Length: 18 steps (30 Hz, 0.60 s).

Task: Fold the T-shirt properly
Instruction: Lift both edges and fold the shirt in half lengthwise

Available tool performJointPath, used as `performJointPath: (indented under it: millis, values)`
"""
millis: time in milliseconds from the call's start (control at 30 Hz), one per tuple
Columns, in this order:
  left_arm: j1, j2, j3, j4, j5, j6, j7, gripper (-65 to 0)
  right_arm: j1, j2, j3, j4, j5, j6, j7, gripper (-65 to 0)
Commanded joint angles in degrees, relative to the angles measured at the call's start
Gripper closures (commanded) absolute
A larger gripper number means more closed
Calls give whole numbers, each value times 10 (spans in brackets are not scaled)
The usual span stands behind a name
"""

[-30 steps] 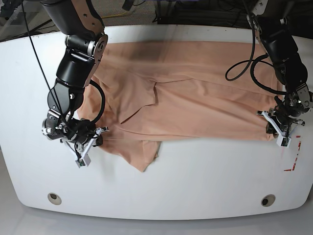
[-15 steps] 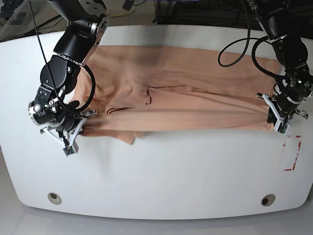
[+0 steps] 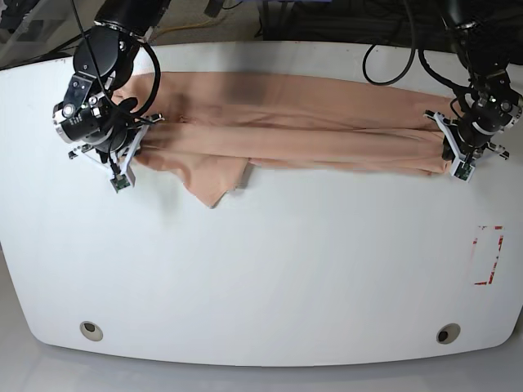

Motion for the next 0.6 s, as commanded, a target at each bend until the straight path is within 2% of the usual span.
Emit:
performJointPath:
  millis: [0, 67, 100, 133, 267, 333, 400, 467, 567]
  values:
    - [5, -12, -4, 8, 5, 7, -5, -24, -12, 19, 4, 12, 23, 0, 4, 0]
    - [18, -12, -4, 8, 5, 7, -5, -63, -29, 25, 4, 12, 35, 0, 5, 0]
    - [24, -12, -3, 7, 5, 7, -5, -96, -35, 25, 4, 12, 39, 0, 5, -29]
    - [29, -13, -2, 7, 5, 7, -5, -133, -39, 25, 4, 12, 41, 0, 5, -70]
    - [41, -13, -2, 7, 5, 7, -4, -350, -47, 27, 4, 14, 46, 0, 5, -330]
    - [41, -12, -2, 9, 5, 7, -4, -417, -46, 27, 4, 22, 46, 0, 5, -396]
    - [41, -12, -2, 13, 3, 7, -4, -431, -42, 27, 4, 33, 46, 0, 5, -407]
    - [41, -12, -3, 28, -7, 7, -4, -418, -39, 25, 4, 41, 48, 0, 5, -407]
    - [44, -16, -4, 67, -58, 7, 0, -417, -16, 26, 4, 37, 80, 0, 5, -409]
